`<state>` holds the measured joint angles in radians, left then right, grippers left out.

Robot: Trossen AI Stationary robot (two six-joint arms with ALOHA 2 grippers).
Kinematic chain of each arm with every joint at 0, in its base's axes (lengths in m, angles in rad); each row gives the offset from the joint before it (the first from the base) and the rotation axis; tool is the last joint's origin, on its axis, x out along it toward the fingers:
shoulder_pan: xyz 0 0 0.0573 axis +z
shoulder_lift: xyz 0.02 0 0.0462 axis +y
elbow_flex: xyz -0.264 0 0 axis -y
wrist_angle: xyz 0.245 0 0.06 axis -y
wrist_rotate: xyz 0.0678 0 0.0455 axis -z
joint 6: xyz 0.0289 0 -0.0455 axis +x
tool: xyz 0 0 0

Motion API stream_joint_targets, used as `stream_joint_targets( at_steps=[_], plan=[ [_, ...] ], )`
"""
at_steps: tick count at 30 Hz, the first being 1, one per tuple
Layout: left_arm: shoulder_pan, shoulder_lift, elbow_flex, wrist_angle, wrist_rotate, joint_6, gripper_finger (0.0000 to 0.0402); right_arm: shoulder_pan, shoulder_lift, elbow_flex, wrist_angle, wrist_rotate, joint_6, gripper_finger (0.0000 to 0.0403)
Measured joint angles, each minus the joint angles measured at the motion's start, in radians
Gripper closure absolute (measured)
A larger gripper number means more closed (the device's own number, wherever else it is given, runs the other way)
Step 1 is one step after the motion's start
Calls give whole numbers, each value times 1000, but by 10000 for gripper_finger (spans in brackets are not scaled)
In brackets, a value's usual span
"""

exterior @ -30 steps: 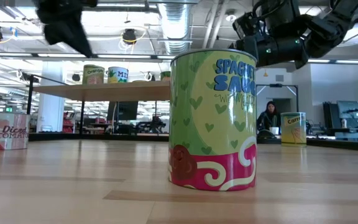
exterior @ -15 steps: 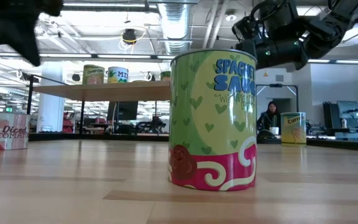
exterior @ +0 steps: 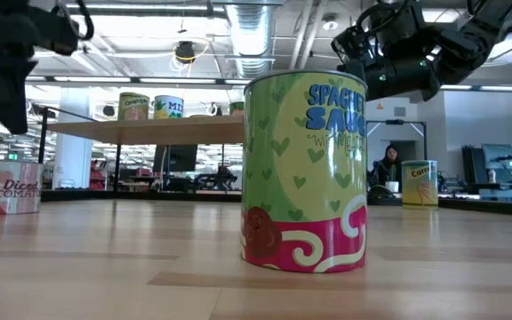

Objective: Pick and place cans onto a shelf
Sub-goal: Put the canned diced tomatoes on the shelf

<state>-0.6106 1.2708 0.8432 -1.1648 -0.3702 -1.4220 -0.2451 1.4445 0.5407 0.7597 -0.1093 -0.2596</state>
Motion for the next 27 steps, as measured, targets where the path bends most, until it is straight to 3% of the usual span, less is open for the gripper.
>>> stream_joint_targets(
  at_steps=[11,27],
  plan=[
    [0,151,-2,26,59,-17,287,0,0,0,4,0,-1,390],
    [79,145,-74,168,77,144,287,2,0,0,3,1,0,390]
  ],
)
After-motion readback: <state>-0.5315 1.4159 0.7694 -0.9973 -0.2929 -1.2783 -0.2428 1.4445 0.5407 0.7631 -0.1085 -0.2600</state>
